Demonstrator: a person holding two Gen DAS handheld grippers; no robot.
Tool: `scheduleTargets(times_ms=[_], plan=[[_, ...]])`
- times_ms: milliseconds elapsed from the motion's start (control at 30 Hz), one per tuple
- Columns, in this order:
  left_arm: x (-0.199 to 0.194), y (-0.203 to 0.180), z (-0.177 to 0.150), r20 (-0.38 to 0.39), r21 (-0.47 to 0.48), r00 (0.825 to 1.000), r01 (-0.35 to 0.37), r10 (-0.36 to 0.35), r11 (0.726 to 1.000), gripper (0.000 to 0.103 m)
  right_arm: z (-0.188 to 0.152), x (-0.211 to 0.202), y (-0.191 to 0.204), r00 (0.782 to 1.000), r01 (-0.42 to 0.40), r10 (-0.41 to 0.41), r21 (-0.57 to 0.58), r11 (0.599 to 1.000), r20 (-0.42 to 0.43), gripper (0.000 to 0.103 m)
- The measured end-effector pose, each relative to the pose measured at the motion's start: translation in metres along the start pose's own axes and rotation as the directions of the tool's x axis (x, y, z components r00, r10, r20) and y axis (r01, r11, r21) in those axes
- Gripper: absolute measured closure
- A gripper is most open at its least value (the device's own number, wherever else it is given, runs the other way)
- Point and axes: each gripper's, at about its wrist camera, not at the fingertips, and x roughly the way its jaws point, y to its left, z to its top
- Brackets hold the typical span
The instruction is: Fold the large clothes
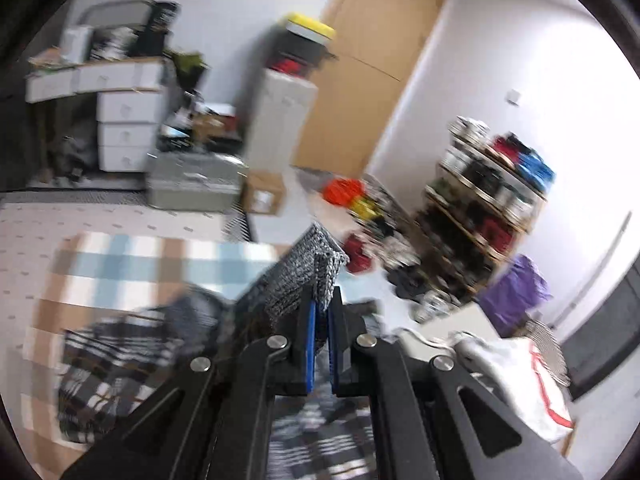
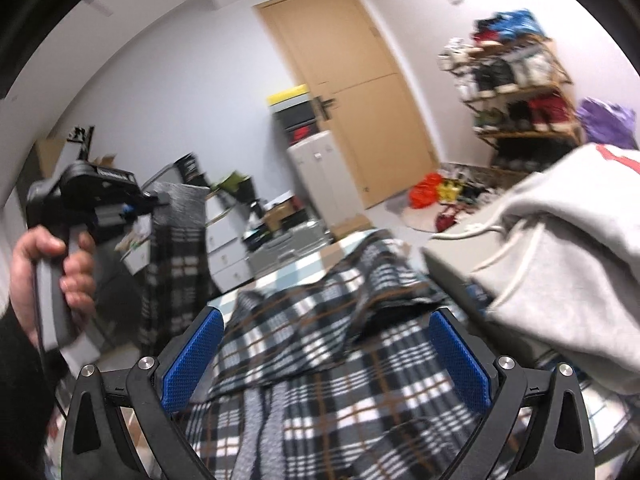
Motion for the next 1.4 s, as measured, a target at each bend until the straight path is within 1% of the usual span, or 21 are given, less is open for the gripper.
scheduleTargets(times_ms=[133,267,367,400,433,467,533,567,600,633,700,733,800,833,933,1000,1033,1100,1200,1333,1400], plan=[[0.036,-0.037,-0.017,-0.069,0.020,0.994,0.086,-0.084,0.996,0.102,0.010,-0.006,-0.019,0.999,-0.018,0.016,0.066,0.998,0.028,0.000],[0.072,-0.053,-0.040,-0.176,0.011,0.973,0.155,-0.151,0.988,0.102,0.017,-0.016,-0.033,0.997,0.009,-0.017,0.102,0.995,0.078,0.000],[0.083,-0.060,-0.053,-0.243,-0.005,0.955,0.174,-0.170,0.985,0.102,0.019,-0.016,-0.040,0.994,0.038,-0.048,0.108,0.993,0.094,0.000],[0.086,-0.059,-0.061,-0.287,0.001,0.941,0.190,-0.181,0.982,0.102,0.019,-0.015,-0.043,0.994,0.057,-0.067,0.110,0.992,0.092,0.000],[0.087,-0.057,-0.066,-0.315,0.014,0.933,0.190,-0.176,0.982,0.102,0.019,-0.014,-0.045,0.994,0.063,-0.073,0.114,0.991,0.087,0.000],[0.086,-0.054,-0.071,-0.335,0.032,0.930,0.170,-0.149,0.985,0.102,0.019,-0.012,-0.047,0.994,0.062,-0.072,0.123,0.990,0.079,0.000],[0.079,-0.047,-0.077,-0.362,0.037,0.922,0.160,-0.136,0.986,0.099,0.019,-0.009,-0.048,0.995,0.060,-0.069,0.132,0.989,0.065,0.000],[0.075,-0.042,-0.082,-0.385,0.038,0.912,0.171,-0.144,0.984,0.092,0.019,-0.008,-0.048,0.996,0.061,-0.069,0.132,0.989,0.059,0.000],[0.074,-0.042,-0.082,-0.402,0.041,0.904,0.174,-0.143,0.984,0.079,0.018,-0.007,-0.047,0.996,0.060,-0.068,0.129,0.990,0.053,0.000],[0.069,-0.037,-0.086,-0.419,0.041,0.896,0.182,-0.148,0.982,0.073,0.017,-0.007,-0.046,0.996,0.060,-0.067,0.126,0.990,0.052,0.000],[0.058,-0.028,-0.093,-0.442,0.027,0.882,0.198,-0.165,0.980,0.040,0.016,-0.006,-0.041,0.996,0.060,-0.066,0.111,0.992,0.053,0.000],[0.047,-0.020,-0.097,-0.447,0.021,0.881,0.183,-0.154,0.983,0.038,0.015,-0.006,-0.038,0.996,0.062,-0.067,0.099,0.993,0.054,0.000],[0.026,-0.010,-0.102,-0.431,0.027,0.890,0.175,-0.146,0.984,0.038,0.011,-0.002,-0.031,0.997,0.061,-0.063,0.068,0.996,0.043,0.000],[0.009,-0.005,-0.106,-0.421,0.049,0.899,0.155,-0.121,0.987,0.038,0.010,0.001,-0.028,0.998,0.055,-0.057,0.054,0.997,0.032,0.000],[-0.032,0.008,-0.119,-0.346,0.143,0.938,0.061,-0.008,0.988,0.036,0.003,0.008,-0.015,0.999,-0.003,0.003,-0.009,1.000,-0.034,0.000],[-0.060,0.017,-0.130,-0.285,0.191,0.956,-0.017,0.072,0.981,0.025,-0.004,0.007,-0.005,0.998,-0.022,0.019,-0.055,0.998,-0.055,0.000],[-0.075,0.025,-0.138,-0.242,0.201,0.964,-0.059,0.108,0.978,0.023,-0.007,0.007,-0.002,0.998,-0.022,0.018,-0.074,0.997,-0.053,0.000],[-0.100,0.039,-0.147,-0.185,0.205,0.970,-0.116,0.155,0.972,0.022,-0.011,0.005,0.006,0.998,-0.028,0.022,-0.126,0.992,-0.052,0.000],[-0.133,0.057,-0.167,-0.123,0.175,0.976,-0.154,0.177,0.972,0.022,-0.017,0.001,0.019,0.998,-0.032,0.021,-0.180,0.983,-0.061,0.000],[-0.153,0.080,-0.186,-0.084,0.156,0.967,-0.225,0.240,0.962,0.021,-0.010,-0.017,0.028,0.994,-0.107,0.098,-0.199,0.974,-0.055,0.000],[-0.156,0.091,-0.195,-0.085,0.141,0.962,-0.246,0.259,0.959,0.015,-0.007,-0.031,0.034,0.989,-0.146,0.136,-0.264,0.953,-0.056,0.000]])
